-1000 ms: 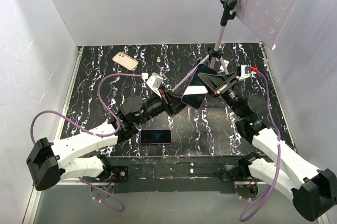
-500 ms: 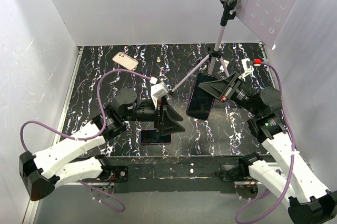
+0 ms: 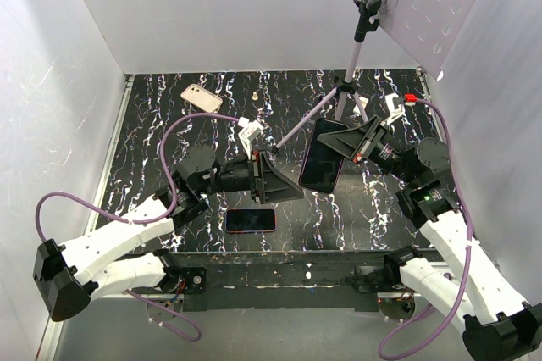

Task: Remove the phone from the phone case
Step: Remove the phone case from the phone.

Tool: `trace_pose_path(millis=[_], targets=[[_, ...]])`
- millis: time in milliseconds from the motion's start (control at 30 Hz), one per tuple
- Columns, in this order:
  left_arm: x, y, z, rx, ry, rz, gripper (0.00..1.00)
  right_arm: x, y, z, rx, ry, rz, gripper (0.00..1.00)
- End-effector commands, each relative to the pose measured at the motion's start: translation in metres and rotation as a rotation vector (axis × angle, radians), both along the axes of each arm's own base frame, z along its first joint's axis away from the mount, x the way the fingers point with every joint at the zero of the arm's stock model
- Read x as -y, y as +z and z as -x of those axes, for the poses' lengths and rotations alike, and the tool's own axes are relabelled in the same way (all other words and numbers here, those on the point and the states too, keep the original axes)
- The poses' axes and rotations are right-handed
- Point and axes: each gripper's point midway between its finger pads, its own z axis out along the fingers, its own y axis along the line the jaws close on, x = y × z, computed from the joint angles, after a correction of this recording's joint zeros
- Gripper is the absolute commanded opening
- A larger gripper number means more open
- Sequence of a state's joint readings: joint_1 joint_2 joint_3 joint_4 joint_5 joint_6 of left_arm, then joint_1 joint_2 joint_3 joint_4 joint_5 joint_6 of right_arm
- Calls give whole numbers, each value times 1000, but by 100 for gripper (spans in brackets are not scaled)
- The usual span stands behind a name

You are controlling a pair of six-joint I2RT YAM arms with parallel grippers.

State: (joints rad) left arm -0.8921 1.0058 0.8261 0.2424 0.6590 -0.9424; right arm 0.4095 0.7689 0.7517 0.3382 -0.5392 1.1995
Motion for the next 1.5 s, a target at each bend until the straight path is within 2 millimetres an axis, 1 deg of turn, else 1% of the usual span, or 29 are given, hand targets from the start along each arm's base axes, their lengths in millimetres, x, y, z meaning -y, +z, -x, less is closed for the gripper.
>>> trace_pose_path(millis=[0,67,200,400,600,733,900,1000,1033,1067,1133,1233,1333,1467], targets=[[-4,24,-23,-72,153,96,34,6,33,14,106,7,-60,1],[-6,30,-24,-75,164,119,34,6,34,14,105,8,-62,1],[-2,19,-31,-90,185,60,33,6,38,16,109,15,-75,1],[1,10,-39,-106,219,45,33,5,43,20,110,40,-102,1],[2,15,-51,-142,258,84,33,5,43,24,111,62,-103,1],[7,24,-57,-173,255,122,33,4,37,23,105,65,-92,1],[15,29,-63,-192,246,122,33,-2,27,25,102,106,-50,1],[23,31,-64,-175,204,108,29,-7,19,28,105,141,8,1],[25,32,-65,-162,189,105,27,-9,13,28,87,155,34,1],[27,33,-64,-152,169,101,26,-10,13,31,98,173,52,1],[30,31,-65,-150,133,85,24,-12,7,34,91,211,89,1],[27,28,-70,-157,115,88,22,-12,4,42,118,241,120,1],[23,25,-76,-168,116,102,22,-14,3,51,140,285,138,1],[24,25,-81,-184,98,116,23,-17,-4,55,133,313,156,1]])
